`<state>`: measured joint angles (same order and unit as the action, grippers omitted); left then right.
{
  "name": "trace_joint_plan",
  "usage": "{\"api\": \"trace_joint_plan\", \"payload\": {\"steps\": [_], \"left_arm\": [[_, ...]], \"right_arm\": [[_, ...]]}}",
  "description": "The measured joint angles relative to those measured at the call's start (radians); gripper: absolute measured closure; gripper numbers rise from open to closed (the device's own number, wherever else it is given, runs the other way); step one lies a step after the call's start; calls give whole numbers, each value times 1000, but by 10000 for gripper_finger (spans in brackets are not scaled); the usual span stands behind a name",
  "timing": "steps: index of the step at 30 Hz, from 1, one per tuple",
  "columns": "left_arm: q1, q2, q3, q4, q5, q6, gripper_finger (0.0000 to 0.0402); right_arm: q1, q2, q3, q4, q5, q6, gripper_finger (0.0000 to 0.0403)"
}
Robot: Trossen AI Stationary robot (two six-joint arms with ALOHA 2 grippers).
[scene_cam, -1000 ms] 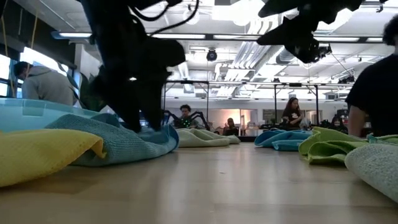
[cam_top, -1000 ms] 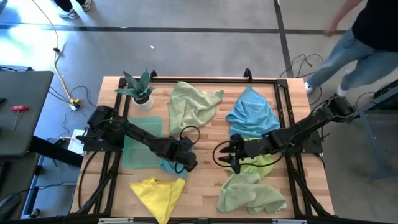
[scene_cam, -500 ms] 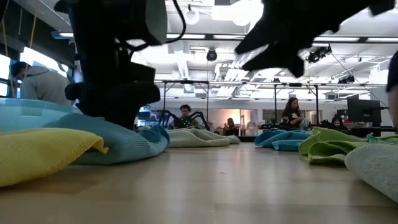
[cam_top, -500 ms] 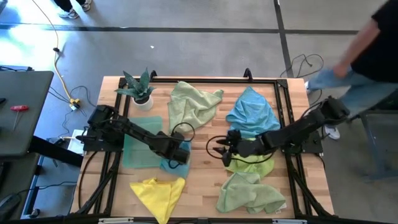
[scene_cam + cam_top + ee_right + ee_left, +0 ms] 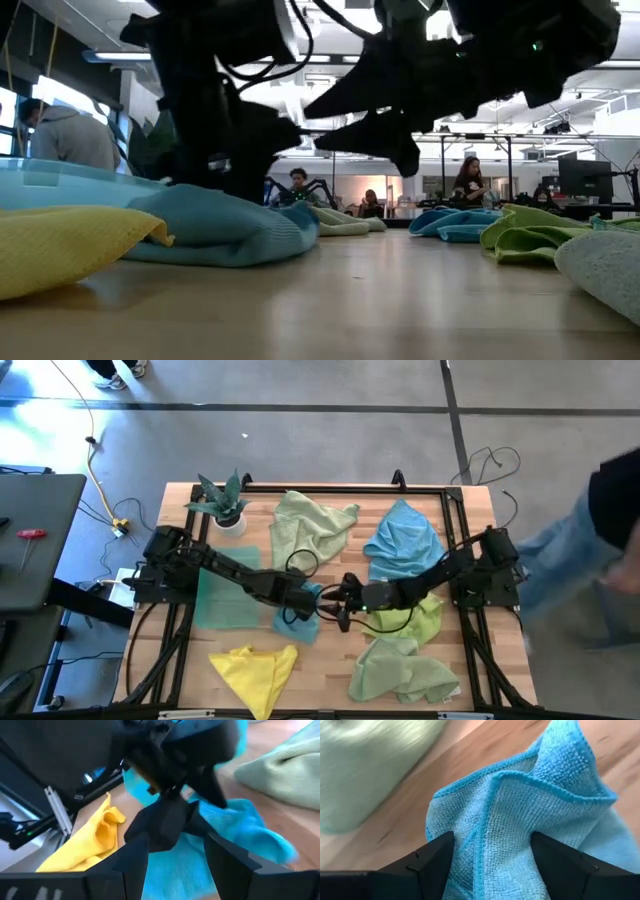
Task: Fold microfiber towels
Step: Fold the bottom blue microfiber towel
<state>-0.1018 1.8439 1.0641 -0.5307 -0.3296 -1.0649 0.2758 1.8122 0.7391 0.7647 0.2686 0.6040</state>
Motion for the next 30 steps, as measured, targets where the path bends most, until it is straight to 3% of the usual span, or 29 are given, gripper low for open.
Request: {"api": "trace_joint_plan", "payload": {"steps": [12, 18, 23, 30], "left_arm": [[80, 0, 1, 259, 16, 81, 145], [111, -24, 3, 261, 32, 109, 145], [110, -86, 27, 245, 110, 194, 145], [43, -150, 34, 26, 116, 208, 145]], "right_arm": [[83, 10, 1, -129, 27, -112, 219], [78, 31, 7, -105, 65, -137, 219], [71, 91, 52, -110, 54, -144, 219], [82, 173, 130, -124, -7, -187, 219]]}}
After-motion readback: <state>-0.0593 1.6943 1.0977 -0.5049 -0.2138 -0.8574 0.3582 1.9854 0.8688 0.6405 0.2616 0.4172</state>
